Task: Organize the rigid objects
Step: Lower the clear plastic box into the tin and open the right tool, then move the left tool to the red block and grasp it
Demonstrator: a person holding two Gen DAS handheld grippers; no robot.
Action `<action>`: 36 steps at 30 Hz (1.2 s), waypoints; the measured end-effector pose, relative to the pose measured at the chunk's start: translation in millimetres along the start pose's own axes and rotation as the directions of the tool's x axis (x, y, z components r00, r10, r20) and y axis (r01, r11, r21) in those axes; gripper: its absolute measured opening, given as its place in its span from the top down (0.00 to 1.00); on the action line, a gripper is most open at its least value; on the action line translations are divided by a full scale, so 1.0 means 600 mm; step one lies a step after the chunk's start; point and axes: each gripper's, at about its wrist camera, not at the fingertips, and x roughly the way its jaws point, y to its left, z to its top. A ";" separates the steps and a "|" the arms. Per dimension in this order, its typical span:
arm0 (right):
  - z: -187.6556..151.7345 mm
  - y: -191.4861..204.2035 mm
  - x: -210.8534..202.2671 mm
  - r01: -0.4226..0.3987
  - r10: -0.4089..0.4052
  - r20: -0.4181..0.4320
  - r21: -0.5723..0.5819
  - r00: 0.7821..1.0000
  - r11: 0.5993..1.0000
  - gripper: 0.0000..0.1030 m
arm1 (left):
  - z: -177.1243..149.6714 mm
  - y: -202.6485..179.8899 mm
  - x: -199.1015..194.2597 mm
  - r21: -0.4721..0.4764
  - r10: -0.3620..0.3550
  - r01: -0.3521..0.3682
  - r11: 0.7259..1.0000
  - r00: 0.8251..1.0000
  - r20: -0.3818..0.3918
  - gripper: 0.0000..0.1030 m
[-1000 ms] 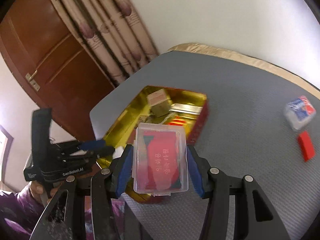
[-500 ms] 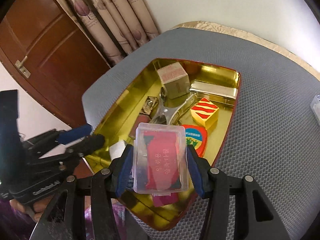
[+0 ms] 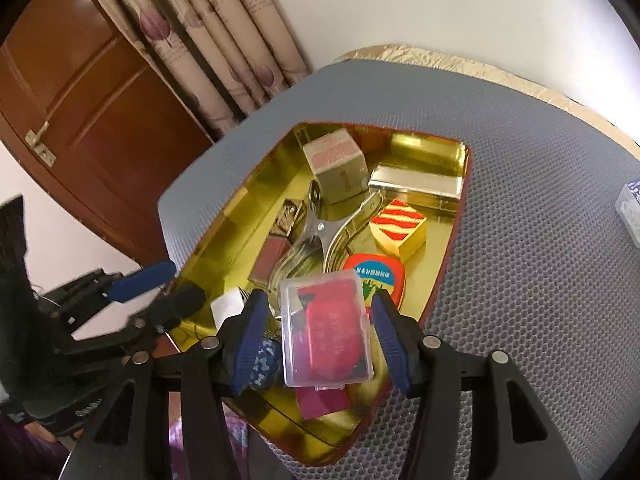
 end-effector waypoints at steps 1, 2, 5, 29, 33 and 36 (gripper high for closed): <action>0.000 -0.001 -0.006 -0.001 0.001 0.015 0.003 1.000 1.000 0.49 | -0.001 -0.002 0.001 0.005 0.004 -0.004 1.000 1.000 -0.001 0.60; -0.001 -0.004 -0.016 -0.002 0.002 0.035 0.007 0.999 1.000 0.49 | -0.001 -0.003 0.001 0.010 0.006 -0.006 1.000 1.000 -0.001 0.60; -0.012 -0.025 -0.049 0.004 -0.009 0.106 0.045 0.994 0.999 0.40 | -0.002 -0.005 0.001 0.022 0.013 -0.013 1.000 1.000 -0.001 0.60; -0.271 -0.512 -0.309 0.632 -0.733 0.003 0.504 0.680 0.588 0.04 | 0.052 -0.194 -0.044 0.128 -0.260 0.275 0.953 0.958 -0.123 0.59; -0.277 -0.527 -0.318 0.555 -0.674 0.049 0.526 0.737 0.645 0.03 | 0.088 -0.304 -0.008 0.073 -0.403 0.428 0.901 0.886 -0.229 0.50; -0.276 -0.527 -0.315 0.518 -0.634 0.068 0.515 0.770 0.683 0.02 | 0.119 -0.386 0.037 0.022 -0.457 0.483 0.875 0.842 -0.286 0.50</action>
